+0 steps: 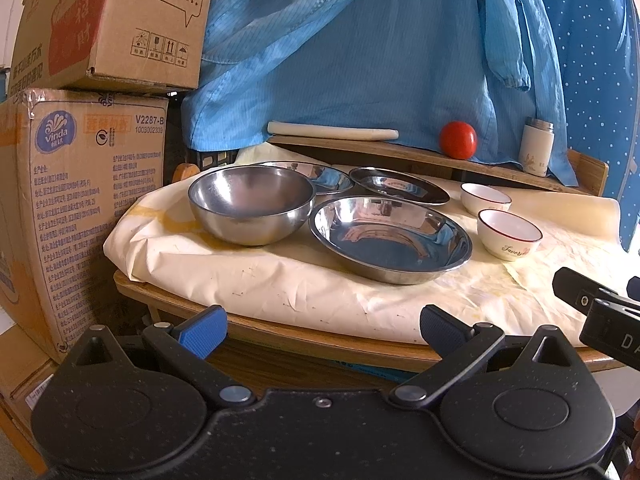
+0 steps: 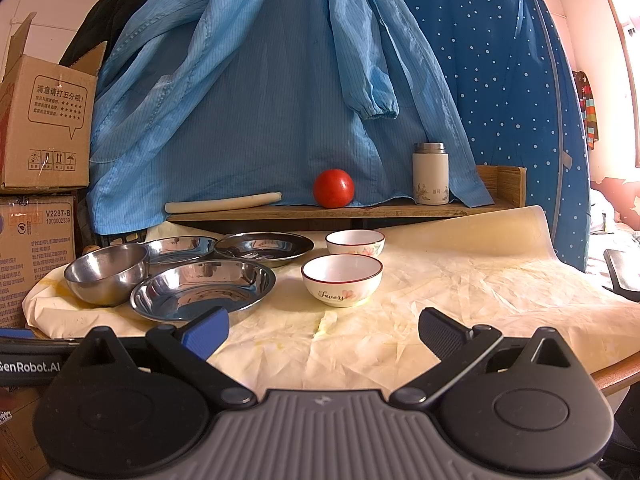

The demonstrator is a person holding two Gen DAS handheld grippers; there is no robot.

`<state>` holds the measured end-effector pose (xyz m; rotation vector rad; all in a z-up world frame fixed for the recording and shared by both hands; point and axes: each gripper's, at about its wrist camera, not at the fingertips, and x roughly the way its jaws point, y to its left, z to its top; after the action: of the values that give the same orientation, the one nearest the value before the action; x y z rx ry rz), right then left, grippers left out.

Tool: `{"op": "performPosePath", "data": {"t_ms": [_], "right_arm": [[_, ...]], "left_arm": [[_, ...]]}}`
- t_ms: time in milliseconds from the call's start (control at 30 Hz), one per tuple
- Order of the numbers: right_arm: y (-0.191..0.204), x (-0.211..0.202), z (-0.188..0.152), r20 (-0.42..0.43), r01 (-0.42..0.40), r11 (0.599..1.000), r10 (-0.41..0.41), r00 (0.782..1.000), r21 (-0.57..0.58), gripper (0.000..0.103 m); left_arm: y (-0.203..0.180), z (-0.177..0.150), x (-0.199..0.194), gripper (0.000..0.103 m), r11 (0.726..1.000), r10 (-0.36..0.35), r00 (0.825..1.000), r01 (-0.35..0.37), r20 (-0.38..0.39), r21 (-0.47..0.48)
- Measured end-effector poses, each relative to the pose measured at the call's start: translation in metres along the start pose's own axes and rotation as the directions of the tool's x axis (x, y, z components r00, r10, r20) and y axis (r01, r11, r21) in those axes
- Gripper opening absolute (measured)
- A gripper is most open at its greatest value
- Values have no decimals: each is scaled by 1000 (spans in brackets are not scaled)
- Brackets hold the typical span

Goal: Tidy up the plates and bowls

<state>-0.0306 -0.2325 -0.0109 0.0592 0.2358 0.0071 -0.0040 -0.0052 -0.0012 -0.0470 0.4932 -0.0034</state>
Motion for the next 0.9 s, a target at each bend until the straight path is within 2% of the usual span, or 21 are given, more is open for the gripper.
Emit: {"op": "performPosePath", "data": {"t_ms": [567, 700, 900], "right_arm": [[0, 3, 0, -1, -2, 1000, 2, 1000, 0, 103], [5, 0, -2, 10, -17, 999, 17, 1000, -37, 103], [8, 5, -1, 28, -53, 997, 55, 998, -62, 103]], "left_arm": [[0, -1, 1, 102, 1000, 0, 1000, 0, 0, 1], [4, 3, 0, 102, 1000, 4, 1000, -4, 10, -12], [15, 16, 3, 102, 999, 46, 998, -45, 36, -28]]}}
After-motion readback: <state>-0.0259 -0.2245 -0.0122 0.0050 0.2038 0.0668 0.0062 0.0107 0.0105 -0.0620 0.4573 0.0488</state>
